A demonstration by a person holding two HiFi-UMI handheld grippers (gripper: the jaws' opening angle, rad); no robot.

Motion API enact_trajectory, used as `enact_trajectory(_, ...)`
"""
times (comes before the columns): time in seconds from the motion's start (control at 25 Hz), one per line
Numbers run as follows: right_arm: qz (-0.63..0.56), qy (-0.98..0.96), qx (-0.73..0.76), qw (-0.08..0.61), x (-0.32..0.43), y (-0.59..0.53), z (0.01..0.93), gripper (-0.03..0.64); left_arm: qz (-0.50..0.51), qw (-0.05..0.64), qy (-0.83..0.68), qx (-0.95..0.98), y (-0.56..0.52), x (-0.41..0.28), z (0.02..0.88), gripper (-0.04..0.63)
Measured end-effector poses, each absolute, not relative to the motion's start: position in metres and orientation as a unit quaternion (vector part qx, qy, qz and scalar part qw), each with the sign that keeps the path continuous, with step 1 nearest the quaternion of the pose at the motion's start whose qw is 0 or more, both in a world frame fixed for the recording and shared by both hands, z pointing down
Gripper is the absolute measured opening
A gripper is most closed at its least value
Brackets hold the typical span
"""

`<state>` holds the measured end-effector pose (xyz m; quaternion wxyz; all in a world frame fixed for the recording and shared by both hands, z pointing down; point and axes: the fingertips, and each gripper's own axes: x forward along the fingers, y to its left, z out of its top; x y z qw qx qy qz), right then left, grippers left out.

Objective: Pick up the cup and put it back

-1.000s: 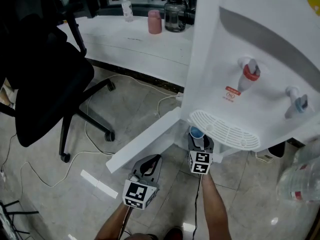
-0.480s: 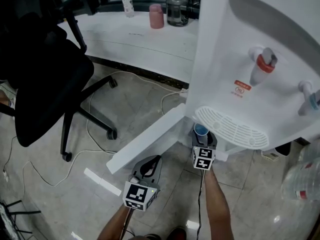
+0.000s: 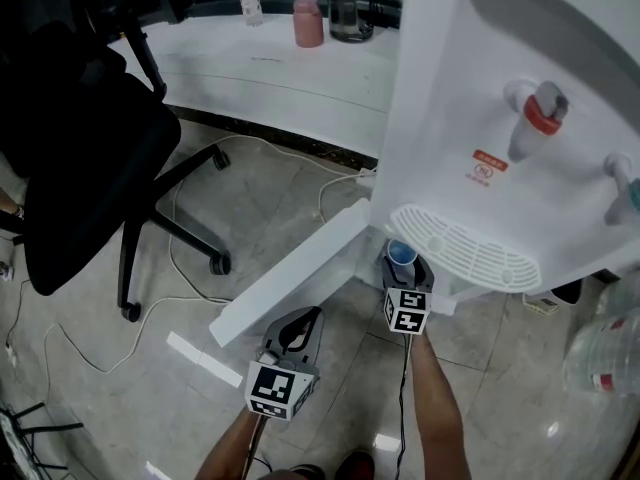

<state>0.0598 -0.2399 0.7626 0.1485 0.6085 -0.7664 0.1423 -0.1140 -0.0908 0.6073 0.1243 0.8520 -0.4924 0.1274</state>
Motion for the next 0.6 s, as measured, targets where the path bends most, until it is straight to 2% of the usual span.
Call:
enact_trajectory(0.12, 0.146, -0.769, 0.604, 0.149, 0.06, -0.236, 0.761, 0.322, 0.124, 0.124, -0.492, 0.853, -0.092, -0.114, 0.604, 0.031)
enact_trajectory(0.6, 0.147, -0.77, 0.606, 0.136, 0.071, -0.209, 0.705, 0.322, 0.107, 0.112, -0.476, 0.866, -0.089, -0.103, 0.567, 0.029)
